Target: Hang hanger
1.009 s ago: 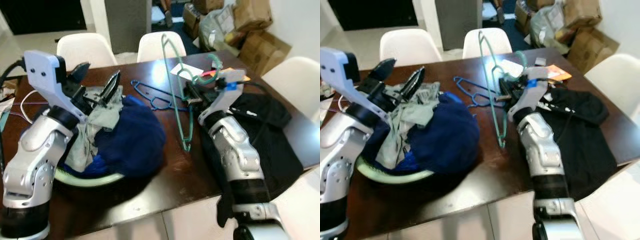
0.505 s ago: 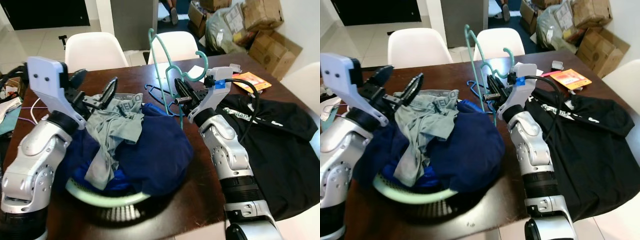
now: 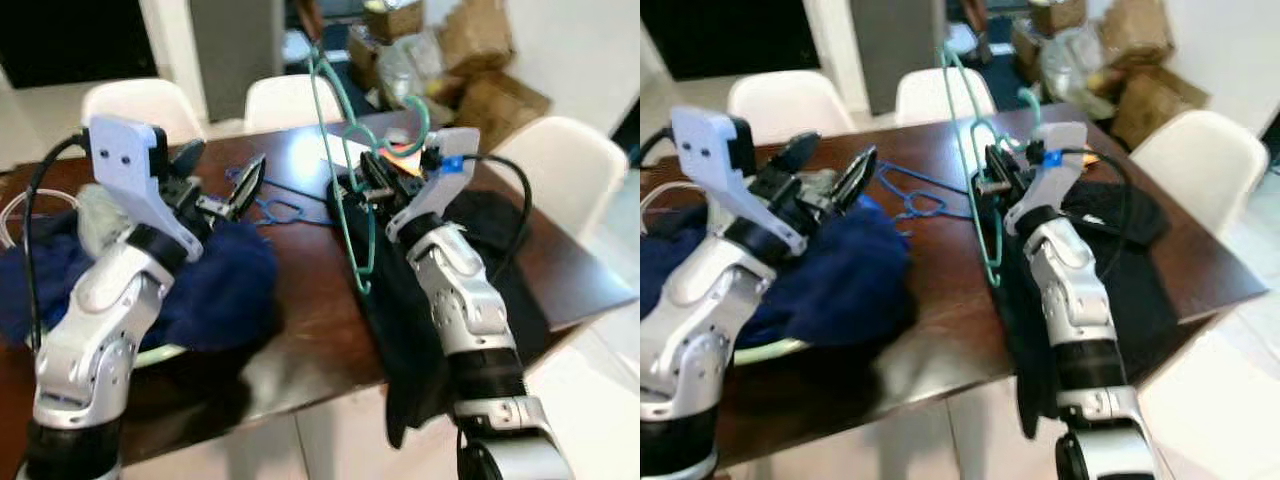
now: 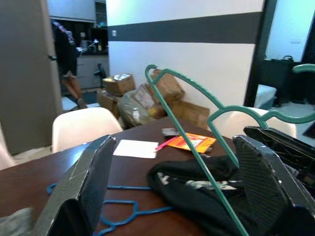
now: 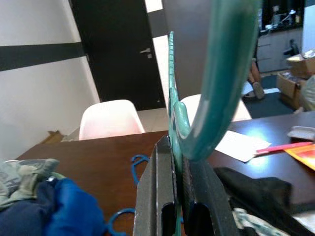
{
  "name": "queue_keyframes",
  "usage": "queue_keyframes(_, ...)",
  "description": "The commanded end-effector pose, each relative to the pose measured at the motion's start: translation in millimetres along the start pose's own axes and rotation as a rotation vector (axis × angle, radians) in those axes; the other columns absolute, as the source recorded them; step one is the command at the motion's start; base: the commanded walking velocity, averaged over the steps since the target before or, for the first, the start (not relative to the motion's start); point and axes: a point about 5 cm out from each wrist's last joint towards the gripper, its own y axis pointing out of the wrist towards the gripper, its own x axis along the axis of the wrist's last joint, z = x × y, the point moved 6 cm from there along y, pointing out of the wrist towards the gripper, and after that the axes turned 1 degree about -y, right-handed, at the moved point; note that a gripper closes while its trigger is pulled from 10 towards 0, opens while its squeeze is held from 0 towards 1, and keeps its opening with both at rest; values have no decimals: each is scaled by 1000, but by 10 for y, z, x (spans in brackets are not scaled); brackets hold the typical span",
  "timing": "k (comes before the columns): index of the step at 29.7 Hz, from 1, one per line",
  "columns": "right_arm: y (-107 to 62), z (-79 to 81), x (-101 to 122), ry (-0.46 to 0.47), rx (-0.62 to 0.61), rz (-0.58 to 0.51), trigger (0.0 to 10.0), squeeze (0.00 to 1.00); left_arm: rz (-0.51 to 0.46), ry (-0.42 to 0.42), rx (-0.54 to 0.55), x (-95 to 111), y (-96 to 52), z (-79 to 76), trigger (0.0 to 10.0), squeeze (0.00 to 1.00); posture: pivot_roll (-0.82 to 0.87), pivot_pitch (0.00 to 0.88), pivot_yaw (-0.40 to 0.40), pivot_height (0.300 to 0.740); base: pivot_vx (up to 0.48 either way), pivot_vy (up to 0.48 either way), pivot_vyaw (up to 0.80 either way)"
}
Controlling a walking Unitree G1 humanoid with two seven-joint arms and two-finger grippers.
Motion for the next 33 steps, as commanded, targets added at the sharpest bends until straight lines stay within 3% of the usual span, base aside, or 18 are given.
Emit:
queue_keyframes(1, 16, 74, -15, -4, 27, 2, 10000, 0, -11, 39, 100, 29, 2, 221, 10000, 0, 59, 95, -29, 740, 0, 0, 0)
queue_keyframes(2, 16, 74, -15, -4, 27, 2, 10000, 0, -11, 39, 100, 29, 2, 221, 10000, 0, 59, 95, -29, 740, 0, 0, 0)
queue_keyframes(3, 18, 89, -17, -5, 33, 2, 10000, 0, -13, 73, 172, 56, -20, 400, 10000, 0, 61, 97, -30, 740, 0, 0, 0)
queue_keyframes(4, 19, 96, -18, -6, 36, 2, 10000, 0, -14, 85, 199, 67, -32, 465, 10000, 0, 61, 97, -30, 740, 0, 0, 0)
queue_keyframes(8, 20, 109, -21, -4, 41, 3, 10000, 0, -18, 105, 243, 94, -63, 581, 10000, 0, 61, 97, -31, 740, 0, 0, 0)
queue_keyframes(13, 3, 197, -15, 4, 96, -8, 10000, 0, 3, 152, 336, 95, -140, 804, 10000, 0, 62, 105, -29, 740, 0, -466, 0)
queue_keyframes(23, -27, 316, -45, -41, 159, -1, 10000, 0, 7, 121, 371, 24, -171, 828, 10000, 0, 59, 110, -30, 740, 0, -44, 679)
queue_keyframes(27, -18, 328, -78, -79, 153, 20, 10000, 0, 11, 124, 384, 20, -181, 864, 10000, 0, 56, 110, -30, 740, 0, 0, 0)
queue_keyframes(32, -16, 325, -100, -90, 153, 28, 10000, 0, 36, 163, 451, 12, -246, 1030, 10000, 0, 57, 109, -29, 740, 0, 0, 0)
queue_keyframes(33, -20, 322, -106, -94, 153, 31, 10000, 0, 89, 184, 500, -65, -297, 1127, 10000, 0, 56, 109, -28, 740, 0, 0, 0)
